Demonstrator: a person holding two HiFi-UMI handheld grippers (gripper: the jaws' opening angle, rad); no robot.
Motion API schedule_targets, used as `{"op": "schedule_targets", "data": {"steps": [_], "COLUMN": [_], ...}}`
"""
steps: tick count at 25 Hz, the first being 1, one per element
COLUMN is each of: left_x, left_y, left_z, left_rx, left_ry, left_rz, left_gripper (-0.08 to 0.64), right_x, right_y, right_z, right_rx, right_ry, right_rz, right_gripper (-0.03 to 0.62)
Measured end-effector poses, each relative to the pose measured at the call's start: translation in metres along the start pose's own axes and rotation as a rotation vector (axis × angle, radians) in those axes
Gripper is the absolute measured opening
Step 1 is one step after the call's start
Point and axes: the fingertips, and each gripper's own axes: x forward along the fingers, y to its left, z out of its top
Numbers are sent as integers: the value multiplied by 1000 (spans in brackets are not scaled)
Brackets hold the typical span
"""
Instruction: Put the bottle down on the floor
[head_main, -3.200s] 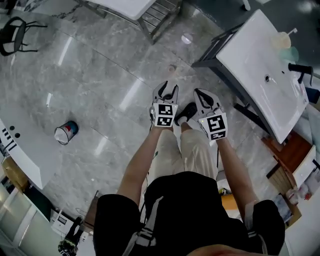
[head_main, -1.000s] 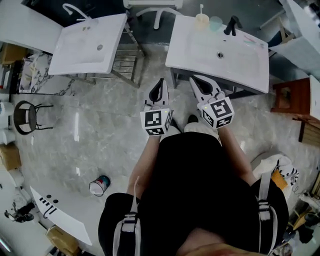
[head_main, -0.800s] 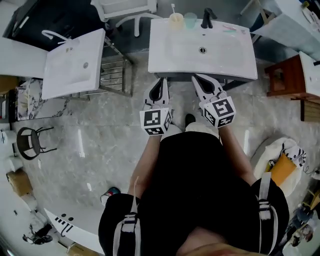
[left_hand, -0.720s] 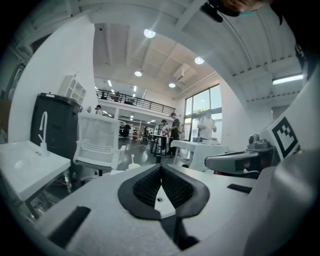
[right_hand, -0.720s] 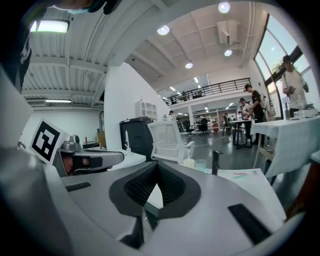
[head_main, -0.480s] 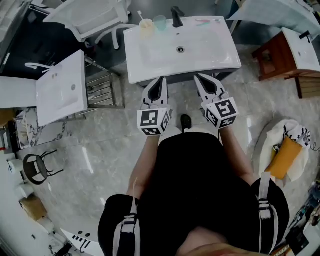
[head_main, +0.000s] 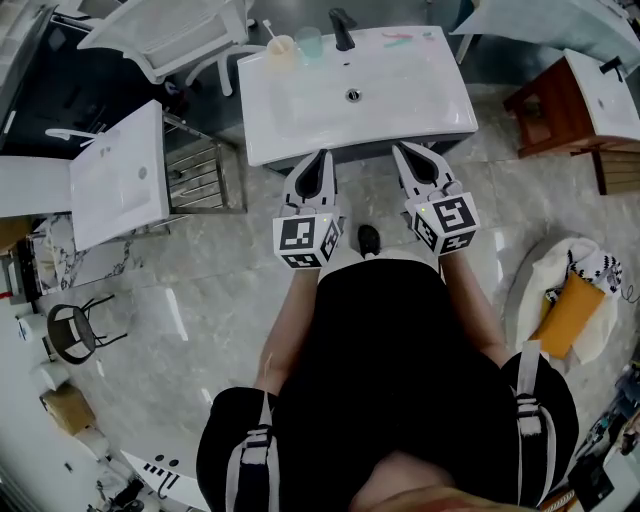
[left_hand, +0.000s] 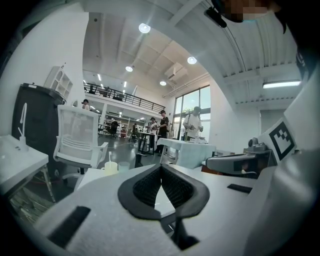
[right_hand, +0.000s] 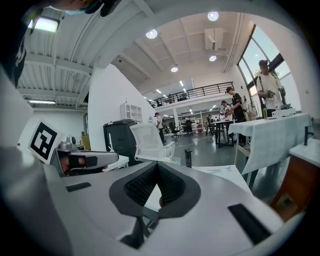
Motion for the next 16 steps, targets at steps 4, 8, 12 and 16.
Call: {"op": "schedule_targets", "data": {"steps": [4,8,12,16], "left_x": [0,2,3,4], "left_y": [2,2,6,8], "left_z": [-1,-2,-2,-1], "left_rx": [0,-2,4,10], "left_ry": [4,9,12,16], "left_rz": [14,21,24,24], "left_gripper": [20,20,20,20], "right_x": [4,7,11,14], "right_y": [3,0,1,4], "right_z": [-2,-4,-6,-6], "right_rx": [-9,-7,-8,-15], "right_ry": [16,23,29,31], "right_rz": [11,13,13,14], "right_gripper": [3,3,3,3]}}
